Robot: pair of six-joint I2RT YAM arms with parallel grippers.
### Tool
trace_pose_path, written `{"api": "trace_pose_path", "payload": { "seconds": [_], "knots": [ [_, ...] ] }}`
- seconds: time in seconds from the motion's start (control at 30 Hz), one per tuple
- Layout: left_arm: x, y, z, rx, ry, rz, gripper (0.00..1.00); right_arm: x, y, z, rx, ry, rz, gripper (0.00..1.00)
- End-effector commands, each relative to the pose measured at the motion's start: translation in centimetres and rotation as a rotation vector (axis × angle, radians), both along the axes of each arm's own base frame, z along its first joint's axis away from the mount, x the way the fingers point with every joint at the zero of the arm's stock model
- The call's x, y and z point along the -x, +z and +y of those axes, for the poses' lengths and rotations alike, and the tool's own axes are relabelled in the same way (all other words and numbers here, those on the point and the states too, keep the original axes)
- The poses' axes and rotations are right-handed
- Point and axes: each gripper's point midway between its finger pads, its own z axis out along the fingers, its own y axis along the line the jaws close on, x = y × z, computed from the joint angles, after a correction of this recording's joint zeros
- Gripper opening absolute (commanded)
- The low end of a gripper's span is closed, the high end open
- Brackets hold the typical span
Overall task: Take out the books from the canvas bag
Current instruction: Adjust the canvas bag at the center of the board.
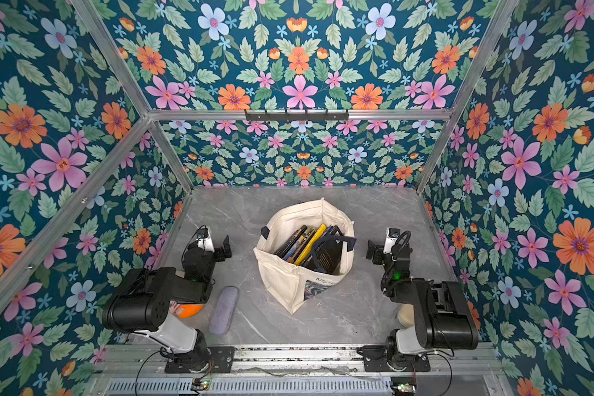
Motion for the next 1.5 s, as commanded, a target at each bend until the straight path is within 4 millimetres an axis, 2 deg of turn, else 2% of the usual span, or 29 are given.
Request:
{"api": "trace_pose_path", "payload": {
  "seconds": [0.0,0.6,0.73,0.83,0.9,1.0,1.13,1.23,1.3,1.37,1.47],
  "knots": [
    [0.0,0.1,0.2,0.003,0.013,-0.005,1.0,-0.2,0.5,-0.1,0.003,-0.004,-0.022,0.99],
    [0.0,0.1,0.2,0.004,0.011,-0.005,1.0,-0.2,0.5,-0.1,0.004,-0.004,-0.022,0.99],
    [0.1,0.1,0.2,0.004,0.013,-0.005,1.0,0.0,1.0,0.3,0.002,0.015,-0.033,0.99],
    [-0.2,1.7,1.2,0.0,0.071,0.004,1.0,0.4,2.1,0.4,0.007,0.013,-0.026,0.99],
    [-0.5,3.4,2.3,0.019,0.144,0.029,1.0,0.8,3.1,0.5,0.025,-0.015,0.024,0.99],
    [-0.5,5.7,2.3,0.08,0.156,0.011,1.0,1.0,4.1,1.8,0.043,0.007,0.042,0.99],
    [0.0,7.0,1.5,0.251,0.145,-0.027,1.0,1.7,5.4,3.9,-0.006,0.071,0.033,0.99],
    [0.2,7.7,1.5,0.447,0.197,0.012,1.0,3.0,8.0,6.1,-0.096,0.184,-0.05,0.99],
    [-0.2,8.1,0.0,0.517,0.134,0.063,1.0,3.9,9.9,6.9,-0.163,0.22,-0.111,0.99],
    [-0.3,8.2,-0.8,0.568,0.113,0.102,1.0,4.5,11.2,6.6,-0.211,0.195,-0.155,0.99],
    [-0.4,7.9,-2.5,0.73,0.057,0.133,1.0,4.8,11.1,4.4,-0.365,0.025,-0.166,0.99]
  ]
}}
